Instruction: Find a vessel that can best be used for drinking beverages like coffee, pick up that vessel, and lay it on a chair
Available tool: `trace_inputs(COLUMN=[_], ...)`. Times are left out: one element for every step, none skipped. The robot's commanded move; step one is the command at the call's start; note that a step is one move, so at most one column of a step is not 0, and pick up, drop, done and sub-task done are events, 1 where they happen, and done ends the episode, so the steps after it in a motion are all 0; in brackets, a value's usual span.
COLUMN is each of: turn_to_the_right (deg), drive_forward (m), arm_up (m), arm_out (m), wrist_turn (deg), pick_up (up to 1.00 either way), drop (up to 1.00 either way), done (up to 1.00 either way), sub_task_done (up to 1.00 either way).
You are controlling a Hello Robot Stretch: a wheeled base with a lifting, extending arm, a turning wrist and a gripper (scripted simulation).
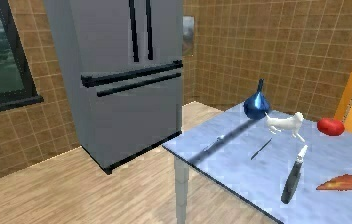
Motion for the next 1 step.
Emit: trace_inputs(turn_to_the_right=[0.0], drive_forward=[0.00], arm_up=[0.00], arm_out=[0.00], wrist_turn=[39.0], pick_up=[0.00], drop=[0.00], done=[0.00], sub_task_done=[0.00])
